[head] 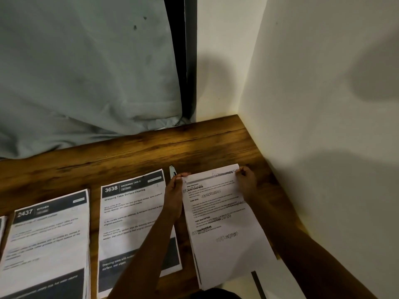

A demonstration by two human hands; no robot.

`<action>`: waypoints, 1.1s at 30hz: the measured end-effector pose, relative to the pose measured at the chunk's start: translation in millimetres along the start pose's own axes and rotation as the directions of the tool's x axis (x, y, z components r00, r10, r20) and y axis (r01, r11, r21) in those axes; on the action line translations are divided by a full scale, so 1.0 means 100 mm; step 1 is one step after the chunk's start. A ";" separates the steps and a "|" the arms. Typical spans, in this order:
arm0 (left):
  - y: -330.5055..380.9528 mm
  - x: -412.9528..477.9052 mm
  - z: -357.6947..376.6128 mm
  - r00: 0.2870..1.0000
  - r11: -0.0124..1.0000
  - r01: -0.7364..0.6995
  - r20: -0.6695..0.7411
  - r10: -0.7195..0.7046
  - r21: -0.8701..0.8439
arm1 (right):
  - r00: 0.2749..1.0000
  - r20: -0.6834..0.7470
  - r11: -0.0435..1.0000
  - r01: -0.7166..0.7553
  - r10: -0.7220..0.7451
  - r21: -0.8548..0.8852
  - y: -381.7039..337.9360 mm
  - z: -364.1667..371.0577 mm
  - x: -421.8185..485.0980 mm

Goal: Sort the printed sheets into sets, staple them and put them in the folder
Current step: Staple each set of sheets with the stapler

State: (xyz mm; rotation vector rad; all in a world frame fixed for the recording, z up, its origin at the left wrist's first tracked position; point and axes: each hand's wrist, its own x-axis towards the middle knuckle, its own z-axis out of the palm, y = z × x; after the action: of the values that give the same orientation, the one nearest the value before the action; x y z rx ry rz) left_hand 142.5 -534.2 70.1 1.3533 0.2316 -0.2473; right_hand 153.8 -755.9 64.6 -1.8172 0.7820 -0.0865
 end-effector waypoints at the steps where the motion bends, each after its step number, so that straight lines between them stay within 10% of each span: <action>1: -0.01 0.00 -0.03 1.000 1.000 -0.005 0.001 0.005 0.025 | 1.000 -0.008 1.000 -0.001 0.001 -0.003 0.01 0.01 0.01; 16: 0.08 0.03 -0.30 1.000 0.943 -0.012 -0.004 0.014 0.333 | 1.000 0.027 0.956 0.008 0.000 -0.292 0.04 0.10 0.12; 20: 0.02 -0.01 -0.34 0.999 0.943 0.013 -0.053 0.004 0.332 | 0.965 0.002 0.819 0.223 -0.261 -0.529 -0.21 0.18 0.13; 24: -0.02 -0.04 -0.38 0.997 0.943 0.032 -0.078 -0.006 0.331 | 0.692 0.525 0.582 0.713 -0.496 -0.391 -0.58 0.45 0.10; 28: -0.03 -0.07 -0.39 0.996 0.942 0.033 -0.095 -0.002 0.335 | 0.332 0.872 0.309 0.924 -0.360 -0.225 -0.77 0.86 0.02; 33: -0.02 -0.10 -0.38 0.993 0.937 0.052 -0.118 -0.011 0.344 | 0.256 0.947 0.272 0.941 -0.193 -0.199 -0.74 1.07 0.02</action>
State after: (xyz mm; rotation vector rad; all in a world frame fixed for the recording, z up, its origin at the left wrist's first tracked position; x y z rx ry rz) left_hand 131.8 -496.8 64.0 1.7186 0.3167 -0.2448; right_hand 234.2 -656.1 86.3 -2.5706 -0.9402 0.6244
